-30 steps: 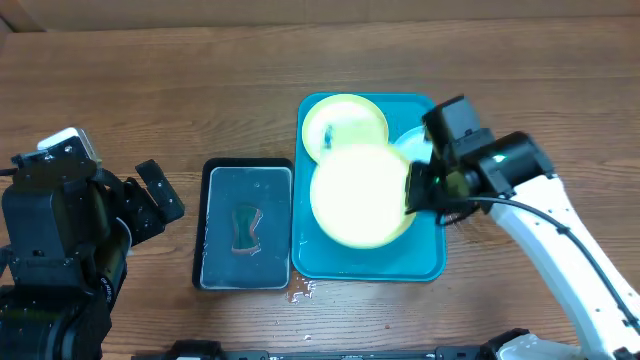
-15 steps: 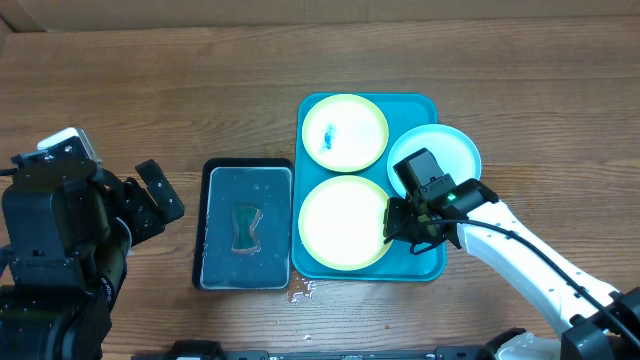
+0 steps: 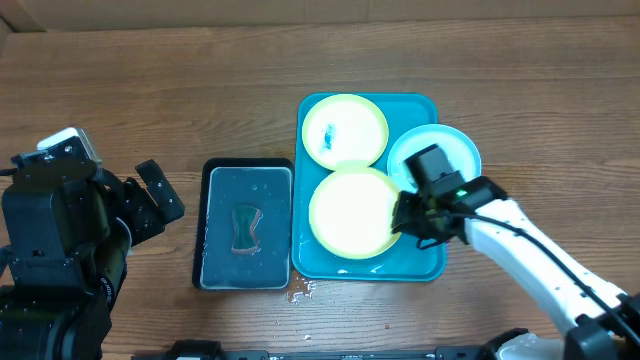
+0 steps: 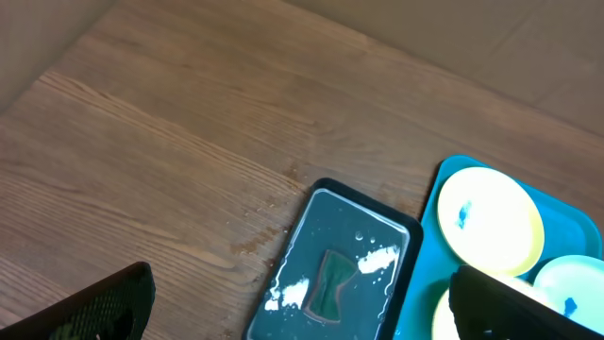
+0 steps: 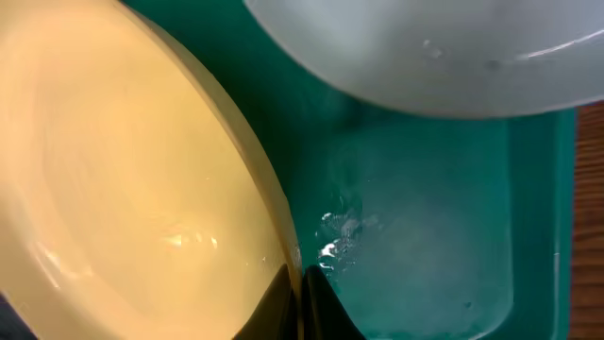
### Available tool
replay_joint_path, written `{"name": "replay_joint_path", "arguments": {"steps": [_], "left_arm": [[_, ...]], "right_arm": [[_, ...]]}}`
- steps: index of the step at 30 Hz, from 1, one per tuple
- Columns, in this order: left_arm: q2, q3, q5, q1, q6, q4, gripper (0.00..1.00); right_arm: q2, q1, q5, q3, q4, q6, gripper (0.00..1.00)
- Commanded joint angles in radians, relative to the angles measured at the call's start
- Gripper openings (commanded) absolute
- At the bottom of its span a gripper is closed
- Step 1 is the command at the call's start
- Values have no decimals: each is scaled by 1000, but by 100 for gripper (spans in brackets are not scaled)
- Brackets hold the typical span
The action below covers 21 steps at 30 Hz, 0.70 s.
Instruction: Clean dirty plates on tray and stack at the side
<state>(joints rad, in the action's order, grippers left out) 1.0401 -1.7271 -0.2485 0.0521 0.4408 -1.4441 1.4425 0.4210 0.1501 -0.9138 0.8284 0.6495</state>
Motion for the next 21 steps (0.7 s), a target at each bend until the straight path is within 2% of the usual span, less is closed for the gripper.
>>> {"name": "replay_joint_path", "arguments": {"steps": [1, 7, 12, 16, 21], "left_arm": [[0, -14, -18, -6, -7, 3, 100], [0, -14, -18, -6, -7, 3, 100], [0, -14, -18, -6, -7, 3, 100], [0, -14, -18, -6, -7, 3, 100], [0, -14, -18, -6, -8, 3, 100]], "right_arm": [[-144, -122, 53, -99, 19, -39, 4], [-236, -515, -66, -154, 138, -55, 4], [-134, -873, -172, -139, 136, -55, 4], [-11, -990, -207, -138, 108, -55, 4], [146, -990, -228, -137, 119, -56, 4]]}}
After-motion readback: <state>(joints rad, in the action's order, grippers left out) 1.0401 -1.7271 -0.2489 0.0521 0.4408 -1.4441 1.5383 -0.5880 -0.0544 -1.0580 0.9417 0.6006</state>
